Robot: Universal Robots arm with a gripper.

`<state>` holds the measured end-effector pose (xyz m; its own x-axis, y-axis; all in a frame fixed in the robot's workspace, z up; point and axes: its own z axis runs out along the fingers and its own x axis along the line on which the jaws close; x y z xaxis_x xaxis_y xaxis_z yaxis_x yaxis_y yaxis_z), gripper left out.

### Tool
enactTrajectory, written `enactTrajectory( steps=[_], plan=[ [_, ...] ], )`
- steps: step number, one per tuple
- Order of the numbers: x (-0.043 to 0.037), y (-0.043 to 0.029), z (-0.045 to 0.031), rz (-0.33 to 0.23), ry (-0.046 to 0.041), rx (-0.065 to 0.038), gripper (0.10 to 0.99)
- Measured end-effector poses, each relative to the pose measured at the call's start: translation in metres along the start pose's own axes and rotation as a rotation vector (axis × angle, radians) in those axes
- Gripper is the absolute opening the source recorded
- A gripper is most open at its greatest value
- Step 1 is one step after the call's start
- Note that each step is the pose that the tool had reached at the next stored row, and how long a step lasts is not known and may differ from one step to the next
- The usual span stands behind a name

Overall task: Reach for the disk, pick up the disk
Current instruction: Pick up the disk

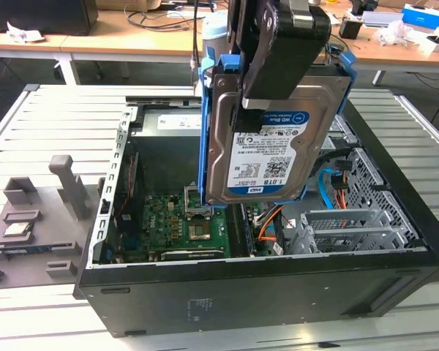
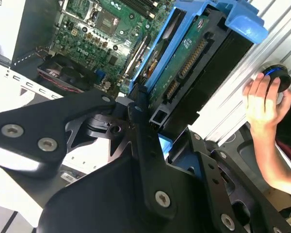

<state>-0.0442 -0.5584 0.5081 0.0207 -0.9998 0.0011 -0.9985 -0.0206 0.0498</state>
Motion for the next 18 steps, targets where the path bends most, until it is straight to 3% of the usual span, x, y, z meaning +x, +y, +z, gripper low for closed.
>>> enactTrajectory(
  steps=[12, 15, 18],
  plan=[
    [0.0177, 0.0, 0.0001, 0.0, -0.0009, 0.0, 0.365],
    [0.0184, -0.0007, 0.0002, -0.001, -0.0242, 0.001, 0.365],
    [0.0185, -0.0061, 0.0021, -0.001, -0.0237, 0.0, 0.365]
  ],
)
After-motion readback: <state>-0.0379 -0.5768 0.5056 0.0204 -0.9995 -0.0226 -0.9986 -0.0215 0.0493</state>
